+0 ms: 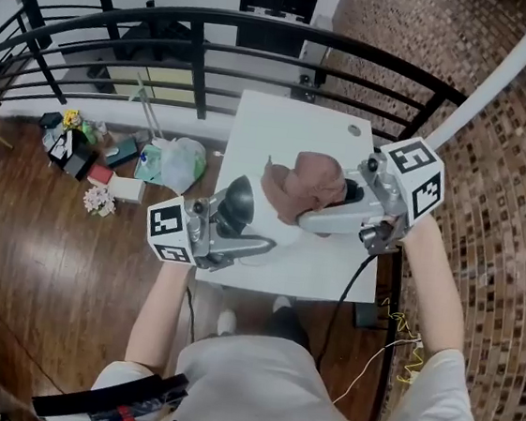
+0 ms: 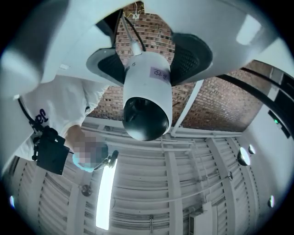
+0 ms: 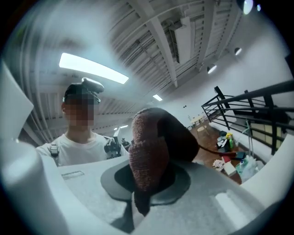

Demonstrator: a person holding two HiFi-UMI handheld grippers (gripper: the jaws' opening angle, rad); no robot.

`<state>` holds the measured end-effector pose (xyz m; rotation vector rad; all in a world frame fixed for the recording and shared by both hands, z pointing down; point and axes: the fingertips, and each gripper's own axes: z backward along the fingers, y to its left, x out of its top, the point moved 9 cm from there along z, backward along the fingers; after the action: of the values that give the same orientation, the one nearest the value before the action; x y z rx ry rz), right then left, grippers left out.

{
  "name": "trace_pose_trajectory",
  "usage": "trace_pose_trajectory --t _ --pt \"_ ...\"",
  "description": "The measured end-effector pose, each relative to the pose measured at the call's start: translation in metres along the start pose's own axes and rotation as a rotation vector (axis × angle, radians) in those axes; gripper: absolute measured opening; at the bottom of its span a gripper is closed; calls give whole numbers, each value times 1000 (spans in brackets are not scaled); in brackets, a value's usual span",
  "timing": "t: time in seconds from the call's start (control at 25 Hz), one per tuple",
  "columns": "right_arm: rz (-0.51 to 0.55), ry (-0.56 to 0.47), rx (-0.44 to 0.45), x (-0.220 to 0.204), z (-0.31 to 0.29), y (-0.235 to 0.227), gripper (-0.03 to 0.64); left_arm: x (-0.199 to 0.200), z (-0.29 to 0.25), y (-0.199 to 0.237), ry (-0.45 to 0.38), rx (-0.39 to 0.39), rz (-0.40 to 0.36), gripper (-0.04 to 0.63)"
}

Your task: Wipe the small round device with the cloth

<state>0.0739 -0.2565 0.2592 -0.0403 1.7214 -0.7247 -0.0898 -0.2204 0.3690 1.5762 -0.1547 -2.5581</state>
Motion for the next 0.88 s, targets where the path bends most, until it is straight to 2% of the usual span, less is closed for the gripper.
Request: trace_pose_trajectory --t 0.12,0.2,0.28,0.36,0.44,0.48,0.52,0.6,0.68,0.72,0.8,0.88 --pt "62 84 -84 -2 -14 9 25 2 -1 11 -2 118 33 337" --pt "93 186 -148 -11 -29 10 25 2 0 19 4 186 60 337" --pt "108 274 -209 -20 -41 10 25 0 1 23 33 220 63 336" --pt "109 300 -230 -24 -43 10 25 -4 3 24 49 216 64 336" --pt "115 251 -221 -17 -33 14 25 -6 7 19 39 155 50 336" --pt "119 193 -230 -10 -21 15 25 -6 9 14 32 102 29 336" --pt "125 122 -263 -1 -5 15 25 -5 11 7 24 40 4 336" --pt "145 -5 -394 17 30 8 25 1 12 -9 11 -83 -40 336" --pt "156 -57 -499 27 51 -3 25 11 9 -24 3 -192 -77 336" --pt "150 -55 -508 29 53 -9 25 15 7 -30 6 -238 -97 336" --pt "119 -11 -442 25 41 -20 25 20 3 -37 25 -305 -134 336" --pt "62 46 -296 15 16 -29 26 22 0 -40 48 -337 -156 336"
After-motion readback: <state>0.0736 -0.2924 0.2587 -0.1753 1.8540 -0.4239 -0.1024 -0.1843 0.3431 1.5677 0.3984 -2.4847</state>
